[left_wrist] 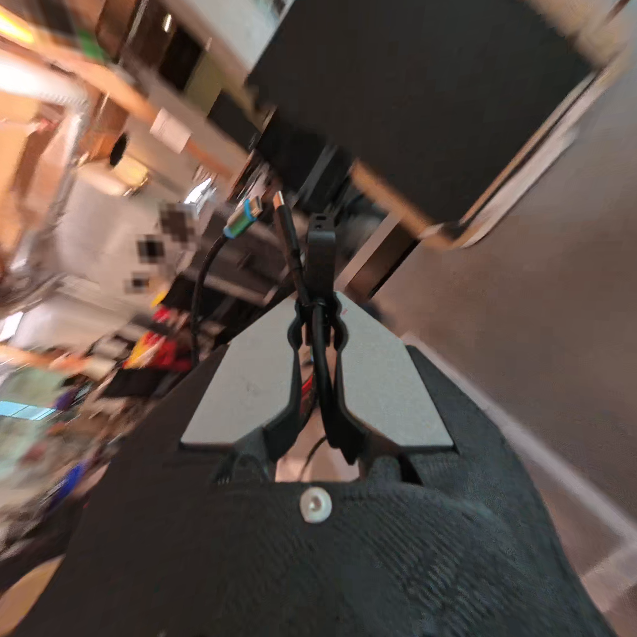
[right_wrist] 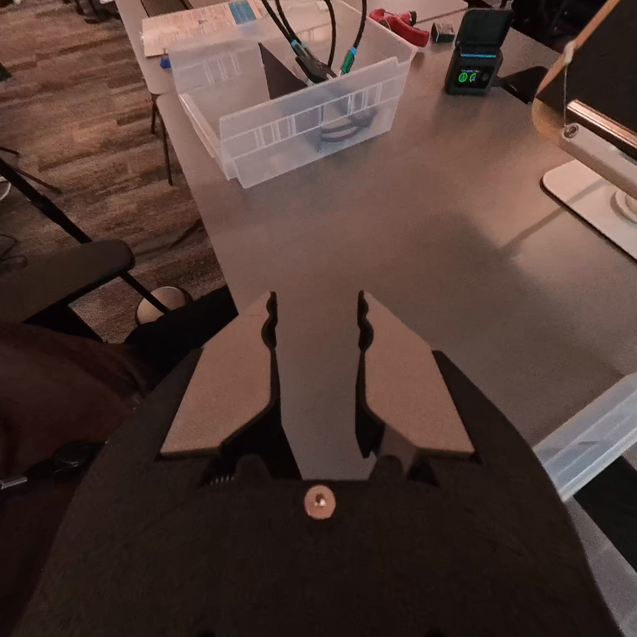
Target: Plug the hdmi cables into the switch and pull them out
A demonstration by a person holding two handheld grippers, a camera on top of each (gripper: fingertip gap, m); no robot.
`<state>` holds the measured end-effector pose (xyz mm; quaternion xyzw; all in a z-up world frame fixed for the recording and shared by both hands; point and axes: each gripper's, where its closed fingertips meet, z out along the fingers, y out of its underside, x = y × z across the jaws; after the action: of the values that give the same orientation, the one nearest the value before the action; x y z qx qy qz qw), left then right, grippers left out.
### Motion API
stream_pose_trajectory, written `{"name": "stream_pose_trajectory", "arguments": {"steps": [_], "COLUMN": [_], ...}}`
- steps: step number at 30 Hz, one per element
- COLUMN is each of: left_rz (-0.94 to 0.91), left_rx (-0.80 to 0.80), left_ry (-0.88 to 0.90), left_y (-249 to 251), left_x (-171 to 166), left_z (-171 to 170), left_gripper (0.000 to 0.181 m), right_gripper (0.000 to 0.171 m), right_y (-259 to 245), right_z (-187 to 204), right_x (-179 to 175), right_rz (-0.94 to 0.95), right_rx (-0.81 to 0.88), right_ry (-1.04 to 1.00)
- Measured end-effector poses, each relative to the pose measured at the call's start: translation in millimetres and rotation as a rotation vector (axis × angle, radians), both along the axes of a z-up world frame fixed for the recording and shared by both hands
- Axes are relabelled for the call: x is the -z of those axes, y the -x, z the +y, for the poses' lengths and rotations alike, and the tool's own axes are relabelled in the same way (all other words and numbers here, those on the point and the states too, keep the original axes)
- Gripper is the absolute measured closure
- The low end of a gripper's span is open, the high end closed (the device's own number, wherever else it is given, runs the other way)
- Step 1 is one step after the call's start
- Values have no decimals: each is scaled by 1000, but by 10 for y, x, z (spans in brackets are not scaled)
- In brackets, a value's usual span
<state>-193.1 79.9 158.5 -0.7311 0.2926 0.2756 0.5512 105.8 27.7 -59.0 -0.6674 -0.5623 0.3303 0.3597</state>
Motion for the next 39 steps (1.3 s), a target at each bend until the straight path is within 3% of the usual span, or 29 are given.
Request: {"name": "stream_pose_trajectory", "arguments": {"steps": [2,6,10,13,16,20,25,28,31,34,39], "left_rz": [-168,-372,-475,-561,-650,-755,-701,-626,-507,-447,-735], "left_rx": [202,543,694,765,819,828,809,839,689,620,671], "left_ry": [-32,-11,-19,-37,-55,-99,-147,-223,-237,-190,-131], "left_y": [-639,-1703,-2363,-2676,-2763,-2666,-2478,-2475,-2340,-2306,-2270], "left_x": [25,433,1049,1383,1545,1659,1964,1847,1932,2094,2015], "left_z": [-75,-240,-201,-142,7,316,668,559,698,806,809], "left_gripper": [169,170,170,170,170,170,170,170,170,170,170], "right_gripper": [129,134,136,133,118,114,106,101,96,92,84], "right_y": [16,0,-53,-90,-81,38,239,373,393,366,583], "right_z": [-66,-127,-135,-17,191,447,670,719,971,1127,1226], "right_x": [-61,-248,-496,-470,-304,-178,-100,-73,36,-69,27], "right_rz": [25,99,245,290,276,341,505,540,469,467,367], "right_rx": [-24,-32,-42,-25,36,101,138,157,263,299,228], "right_ry": [-12,-46,-4,98,207,251,278,236,128,36,24]}}
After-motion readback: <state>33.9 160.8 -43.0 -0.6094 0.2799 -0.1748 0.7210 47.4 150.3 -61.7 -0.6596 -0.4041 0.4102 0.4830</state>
